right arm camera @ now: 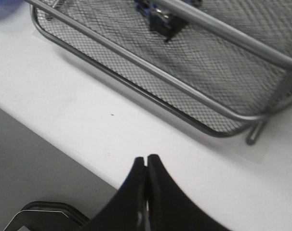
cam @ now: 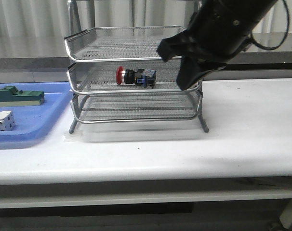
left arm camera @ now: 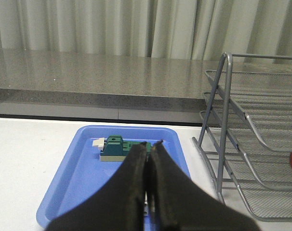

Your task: Place button on rack with both arms

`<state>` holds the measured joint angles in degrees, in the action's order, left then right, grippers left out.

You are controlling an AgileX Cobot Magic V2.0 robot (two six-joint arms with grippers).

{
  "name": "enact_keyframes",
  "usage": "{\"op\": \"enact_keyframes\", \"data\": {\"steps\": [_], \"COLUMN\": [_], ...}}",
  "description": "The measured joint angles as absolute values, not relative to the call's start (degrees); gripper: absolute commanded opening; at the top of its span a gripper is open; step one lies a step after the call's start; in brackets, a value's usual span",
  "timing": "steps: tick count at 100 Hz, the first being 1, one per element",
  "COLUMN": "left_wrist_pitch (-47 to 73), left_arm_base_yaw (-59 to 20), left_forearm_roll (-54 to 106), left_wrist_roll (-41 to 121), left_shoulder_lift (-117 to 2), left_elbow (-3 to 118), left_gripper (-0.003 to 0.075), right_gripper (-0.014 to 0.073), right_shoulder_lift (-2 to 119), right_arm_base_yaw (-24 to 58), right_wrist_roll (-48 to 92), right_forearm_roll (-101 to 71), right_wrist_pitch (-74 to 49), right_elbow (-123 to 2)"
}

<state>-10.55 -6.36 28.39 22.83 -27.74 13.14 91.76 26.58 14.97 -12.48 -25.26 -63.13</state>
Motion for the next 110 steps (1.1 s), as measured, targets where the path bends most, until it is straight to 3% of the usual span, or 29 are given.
{"op": "enact_keyframes", "data": {"steps": [53,110], "left_wrist_pitch": [-10.55,-10.55], "left_arm_base_yaw": [-6.36,-6.36], "left_forearm_roll": [28.39,28.39], "left_wrist_roll": [22.83,22.83], "left_shoulder_lift": [-27.74,-27.74], "left_elbow": [13.14,13.14], "left_gripper": [-0.002,-0.002], "right_gripper": [-0.0057,-0.0057], "right_shoulder_lift": [63.34,28.12], "right_arm_base_yaw": [8.99,7.77], "right_wrist_roll": [12.66,12.54], "right_forearm_roll": [-12.24,-12.24], "right_wrist_pitch": [-19.22,-20.92], "right_elbow": [-43.91,-32.36]}}
